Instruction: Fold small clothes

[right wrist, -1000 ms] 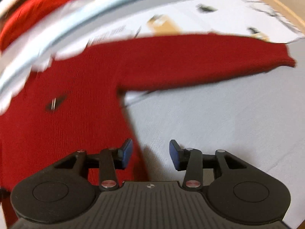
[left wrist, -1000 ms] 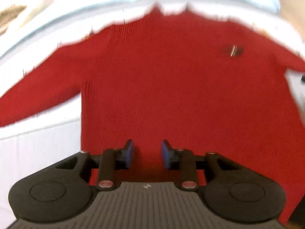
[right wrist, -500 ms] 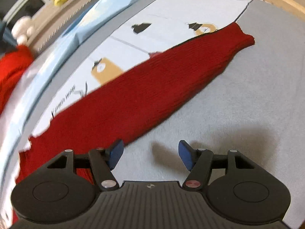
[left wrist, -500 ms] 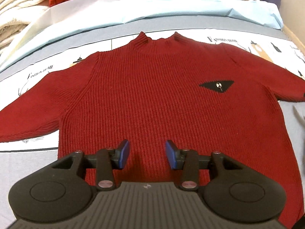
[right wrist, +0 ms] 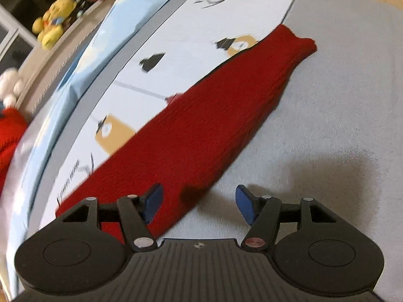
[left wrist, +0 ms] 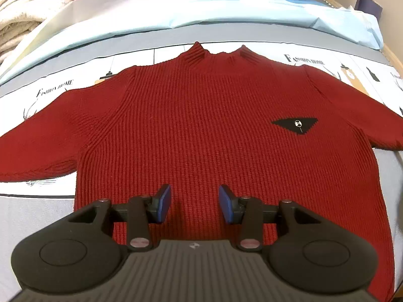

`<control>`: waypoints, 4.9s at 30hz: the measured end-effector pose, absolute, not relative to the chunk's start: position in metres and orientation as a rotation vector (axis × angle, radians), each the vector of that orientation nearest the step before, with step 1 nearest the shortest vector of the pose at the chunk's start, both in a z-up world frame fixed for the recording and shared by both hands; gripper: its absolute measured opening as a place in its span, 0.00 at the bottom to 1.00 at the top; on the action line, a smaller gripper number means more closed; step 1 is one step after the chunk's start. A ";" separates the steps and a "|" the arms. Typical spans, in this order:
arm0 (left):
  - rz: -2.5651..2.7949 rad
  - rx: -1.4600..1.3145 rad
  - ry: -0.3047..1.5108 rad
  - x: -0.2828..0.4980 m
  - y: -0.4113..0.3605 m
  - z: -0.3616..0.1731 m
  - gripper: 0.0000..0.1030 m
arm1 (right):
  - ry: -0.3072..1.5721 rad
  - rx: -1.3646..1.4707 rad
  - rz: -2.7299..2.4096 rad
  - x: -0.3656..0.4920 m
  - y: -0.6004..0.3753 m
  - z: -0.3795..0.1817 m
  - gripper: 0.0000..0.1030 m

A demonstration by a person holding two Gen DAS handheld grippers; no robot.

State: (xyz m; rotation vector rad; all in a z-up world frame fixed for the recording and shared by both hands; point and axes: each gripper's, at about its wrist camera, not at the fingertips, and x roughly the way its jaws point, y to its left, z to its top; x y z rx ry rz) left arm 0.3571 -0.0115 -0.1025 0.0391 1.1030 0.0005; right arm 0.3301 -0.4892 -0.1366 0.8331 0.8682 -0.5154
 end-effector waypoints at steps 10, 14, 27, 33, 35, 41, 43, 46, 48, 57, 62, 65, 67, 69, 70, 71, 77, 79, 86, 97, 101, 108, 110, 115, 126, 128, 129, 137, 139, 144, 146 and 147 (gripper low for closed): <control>0.020 0.012 1.112 0.364 -0.001 -0.104 0.45 | 0.826 0.952 -0.593 0.336 -0.507 -0.155 0.38; 0.028 0.002 1.108 0.365 0.006 -0.102 0.45 | 0.820 0.952 -0.601 0.340 -0.506 -0.162 0.11; 0.118 -0.052 1.094 0.370 0.055 -0.090 0.45 | 0.338 -0.123 -0.061 0.368 -0.272 -0.044 0.09; 0.141 -0.088 1.090 0.374 0.069 -0.087 0.45 | 0.486 -0.502 0.617 0.312 -0.117 -0.094 0.11; 0.149 -0.098 1.091 0.376 0.073 -0.087 0.45 | 0.576 -0.504 0.653 0.308 -0.102 -0.107 0.25; 0.139 -0.132 1.082 0.379 0.074 -0.091 0.45 | 0.718 -0.228 0.570 0.339 -0.127 -0.095 0.47; 0.114 -0.158 1.070 0.382 0.069 -0.091 0.45 | 0.760 -0.086 0.520 0.353 -0.146 -0.090 0.48; 0.053 -0.179 1.021 0.385 0.053 -0.089 0.45 | 0.810 0.132 0.407 0.369 -0.183 -0.089 0.50; 0.002 -0.169 0.991 0.388 0.036 -0.088 0.45 | 0.849 0.245 0.307 0.374 -0.205 -0.095 0.51; -0.101 0.114 0.895 0.390 -0.055 -0.113 0.60 | 1.119 0.712 -0.157 0.362 -0.266 -0.148 0.51; -0.050 0.169 0.917 0.395 -0.069 -0.134 0.44 | 1.123 0.754 -0.161 0.365 -0.266 -0.157 0.51; 0.093 0.143 0.860 0.399 -0.049 -0.126 0.26 | 1.097 0.748 -0.160 0.371 -0.268 -0.155 0.48; 0.228 -0.018 0.842 0.400 -0.018 -0.116 0.34 | 1.093 0.773 -0.146 0.373 -0.274 -0.156 0.22; 0.226 -0.280 0.894 0.401 0.017 -0.121 0.40 | 1.089 0.827 -0.144 0.376 -0.285 -0.158 0.19; 0.214 -0.377 0.929 0.401 0.029 -0.127 0.40 | 1.080 0.864 -0.157 0.376 -0.292 -0.160 0.18; 0.230 -0.446 0.949 0.400 0.039 -0.132 0.40 | 1.075 0.890 -0.178 0.374 -0.298 -0.160 0.18; 0.292 -0.646 0.925 0.397 0.077 -0.137 0.41 | 1.068 0.966 -0.247 0.371 -0.310 -0.167 0.19; 0.310 -0.682 0.947 0.398 0.085 -0.145 0.40 | 1.070 0.962 -0.248 0.371 -0.310 -0.167 0.19; 0.335 -0.735 0.941 0.396 0.108 -0.148 0.10 | 1.050 0.983 -0.242 0.374 -0.313 -0.167 0.13; 0.279 -0.620 0.969 0.396 0.105 -0.137 0.19 | 0.987 1.089 -0.399 0.354 -0.321 -0.174 0.27; 0.359 -0.469 0.870 0.391 0.099 -0.113 0.25 | 0.943 0.881 -0.390 0.346 -0.288 -0.141 0.32; 0.384 -0.465 0.800 0.386 0.101 -0.104 0.25 | 0.855 0.746 -0.177 0.360 -0.261 -0.121 0.38; 0.361 -0.465 0.798 0.385 0.103 -0.102 0.25 | 0.910 0.769 -0.146 0.372 -0.268 -0.132 0.41; 0.296 -0.489 0.835 0.388 0.105 -0.111 0.24 | 1.052 0.789 -0.177 0.378 -0.284 -0.158 0.38; 0.192 -0.408 0.970 0.397 0.098 -0.136 0.22 | 1.082 0.684 -0.121 0.389 -0.277 -0.152 0.42; 0.227 -0.409 1.047 0.398 0.103 -0.153 0.22 | 1.083 0.700 -0.124 0.389 -0.277 -0.154 0.42; 0.225 -0.441 1.030 0.396 0.108 -0.152 0.22 | 1.083 0.695 -0.124 0.389 -0.276 -0.151 0.42; 0.241 -0.508 0.952 0.393 0.145 -0.138 0.24 | 1.059 0.628 -0.082 0.384 -0.261 -0.132 0.47; 0.287 -0.538 0.941 0.390 0.164 -0.138 0.24 | 1.059 0.608 -0.074 0.385 -0.258 -0.130 0.47; 0.409 -0.592 0.893 0.379 0.222 -0.135 0.24 | 1.068 0.580 -0.042 0.386 -0.249 -0.128 0.48; 0.466 -0.617 0.875 0.374 0.248 -0.135 0.24 | 1.083 0.574 -0.030 0.386 -0.245 -0.131 0.49; 0.496 -0.636 0.864 0.369 0.261 -0.136 0.25 | 1.089 0.569 -0.026 0.387 -0.243 -0.131 0.49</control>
